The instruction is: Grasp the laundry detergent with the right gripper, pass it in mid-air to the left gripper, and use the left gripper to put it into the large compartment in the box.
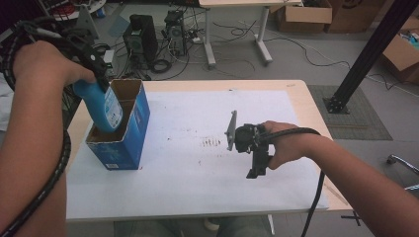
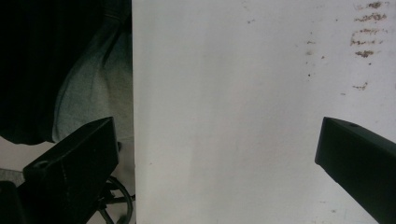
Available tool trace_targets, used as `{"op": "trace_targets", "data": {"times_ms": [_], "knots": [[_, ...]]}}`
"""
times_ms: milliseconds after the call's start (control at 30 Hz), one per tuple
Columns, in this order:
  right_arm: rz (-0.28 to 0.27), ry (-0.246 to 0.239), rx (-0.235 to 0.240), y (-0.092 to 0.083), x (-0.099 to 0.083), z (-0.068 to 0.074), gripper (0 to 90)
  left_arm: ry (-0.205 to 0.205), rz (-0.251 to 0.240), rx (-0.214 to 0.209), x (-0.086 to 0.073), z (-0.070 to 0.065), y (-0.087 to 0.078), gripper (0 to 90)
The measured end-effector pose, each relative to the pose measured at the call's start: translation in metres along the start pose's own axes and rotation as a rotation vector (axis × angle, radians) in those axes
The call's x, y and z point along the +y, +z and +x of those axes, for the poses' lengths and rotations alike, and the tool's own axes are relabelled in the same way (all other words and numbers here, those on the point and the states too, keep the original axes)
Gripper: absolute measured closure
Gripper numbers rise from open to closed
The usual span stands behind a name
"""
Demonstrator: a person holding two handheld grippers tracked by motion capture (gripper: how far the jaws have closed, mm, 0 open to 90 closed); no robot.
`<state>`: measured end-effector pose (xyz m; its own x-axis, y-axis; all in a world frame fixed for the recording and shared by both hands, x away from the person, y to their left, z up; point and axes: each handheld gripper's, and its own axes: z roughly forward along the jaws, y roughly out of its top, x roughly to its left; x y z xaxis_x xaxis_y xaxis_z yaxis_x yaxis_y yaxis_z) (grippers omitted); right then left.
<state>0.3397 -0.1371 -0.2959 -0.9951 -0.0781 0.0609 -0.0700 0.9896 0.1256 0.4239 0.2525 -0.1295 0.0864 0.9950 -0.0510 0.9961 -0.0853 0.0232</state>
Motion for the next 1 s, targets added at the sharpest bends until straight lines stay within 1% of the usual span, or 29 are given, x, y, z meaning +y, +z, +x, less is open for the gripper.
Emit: {"op": "trace_targets", "data": {"times_ms": [33,67,100,133,167,200,267,300,333,400,433,500,533,567,600,633,700,733,767,933,967,1000], "knots": [[0.000,0.000,0.000,0.000,0.000,0.000,0.0,0.000,0.000,0.000,0.000,0.000,0.000,38.2],[0.001,0.000,0.002,0.000,0.000,0.000,0.0,-0.001,0.010,-0.003,0.001,0.002,0.010,38.2],[0.001,0.001,0.003,0.000,0.000,0.000,0.0,-0.001,0.016,-0.001,0.001,0.003,0.015,38.3],[0.001,0.001,0.003,0.000,0.000,0.000,0.0,0.001,0.018,0.002,0.002,0.003,0.020,38.3],[0.001,0.000,0.004,0.000,0.000,0.000,0.0,0.001,0.018,0.002,0.002,0.003,0.020,38.3],[0.001,0.000,0.004,0.000,0.000,0.000,0.0,0.002,0.021,0.011,0.002,0.003,0.028,38.3],[0.004,0.002,0.004,0.000,0.000,0.000,0.0,0.006,0.021,0.019,0.003,0.003,0.036,38.3],[0.004,0.002,0.004,0.000,0.000,0.000,0.0,0.006,0.021,0.019,0.003,0.003,0.036,38.3],[0.001,-0.001,0.003,0.001,-0.001,0.000,0.0,0.015,0.023,0.038,0.004,0.002,0.046,38.3],[0.001,-0.001,0.004,0.001,-0.001,0.000,0.0,0.017,0.017,0.050,0.004,0.001,0.054,38.3],[0.004,0.007,0.006,0.001,-0.001,0.000,0.0,0.018,0.015,0.052,0.004,0.001,0.057,38.3],[0.006,0.002,0.008,0.002,-0.001,0.000,0.0,0.019,0.018,0.052,0.005,0.002,0.065,38.3],[0.006,0.002,0.008,0.002,-0.001,0.000,0.0,0.019,0.018,0.052,0.005,0.002,0.065,38.3],[0.005,0.005,0.008,0.002,-0.001,0.000,0.0,0.016,0.025,0.048,0.005,0.003,0.073,38.3],[0.003,0.005,0.008,0.003,0.000,0.001,0.0,0.019,0.026,0.048,0.006,0.003,0.077,38.3],[0.004,0.005,0.012,0.004,0.000,0.000,0.0,0.017,0.031,0.045,0.006,0.004,0.085,38.3],[0.005,0.005,0.013,0.005,0.000,0.000,0.0,0.019,0.033,0.041,0.006,0.004,0.094,38.3],[0.006,0.005,0.016,0.005,0.000,0.000,0.0,0.019,0.033,0.041,0.006,0.004,0.094,38.3],[0.007,0.005,0.017,0.006,0.000,0.000,0.0,0.015,0.035,0.038,0.006,0.005,0.098,38.3],[0.009,0.006,0.020,0.007,0.000,0.000,0.0,0.023,0.049,0.034,0.006,0.007,0.119,38.3],[0.009,0.006,0.020,0.007,0.000,0.000,0.0,0.021,0.051,0.033,0.006,0.008,0.122,38.3],[0.010,0.006,0.023,0.007,0.000,0.000,0.0,0.021,0.051,0.033,0.006,0.008,0.122,38.3]]}}
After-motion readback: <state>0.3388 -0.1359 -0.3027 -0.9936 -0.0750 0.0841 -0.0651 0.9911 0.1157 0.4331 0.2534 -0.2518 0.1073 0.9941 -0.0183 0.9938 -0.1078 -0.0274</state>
